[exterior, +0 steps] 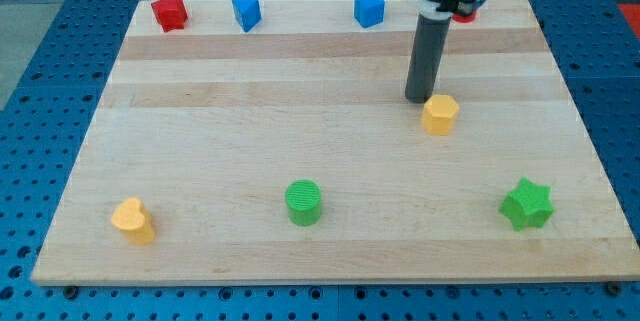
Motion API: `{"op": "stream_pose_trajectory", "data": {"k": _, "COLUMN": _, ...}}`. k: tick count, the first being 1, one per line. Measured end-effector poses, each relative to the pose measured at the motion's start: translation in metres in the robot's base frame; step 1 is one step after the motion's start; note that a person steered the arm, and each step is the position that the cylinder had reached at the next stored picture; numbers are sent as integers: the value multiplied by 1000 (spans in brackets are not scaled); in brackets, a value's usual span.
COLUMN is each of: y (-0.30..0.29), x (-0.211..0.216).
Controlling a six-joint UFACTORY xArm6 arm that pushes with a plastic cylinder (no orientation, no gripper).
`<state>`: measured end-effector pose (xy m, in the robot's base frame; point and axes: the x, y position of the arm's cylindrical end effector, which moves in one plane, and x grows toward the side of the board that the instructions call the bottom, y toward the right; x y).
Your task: Move the green circle towards the yellow heart
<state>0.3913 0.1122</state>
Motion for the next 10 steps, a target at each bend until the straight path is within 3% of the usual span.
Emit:
{"op": "stream_pose_trajectory", "data": {"k": 1, "y": 40, "x": 25}}
{"op": "stream_pose_trajectory", "data": {"k": 4, "y": 16, "x": 129}}
{"op": "stream_pose_trajectory", "data": {"k": 5, "y": 35, "x": 112}}
{"op": "stream_pose_trajectory", "data": {"k": 6, "y": -7, "x": 133}}
{"op": "stream_pose_trajectory", "data": {"k": 7, "y": -96, "x": 156}}
{"op": "stream_pose_trajectory", "data": {"k": 8, "y": -149, "x": 166}}
{"op": "stream_pose_trajectory", "data": {"k": 10, "y": -188, "x": 165}}
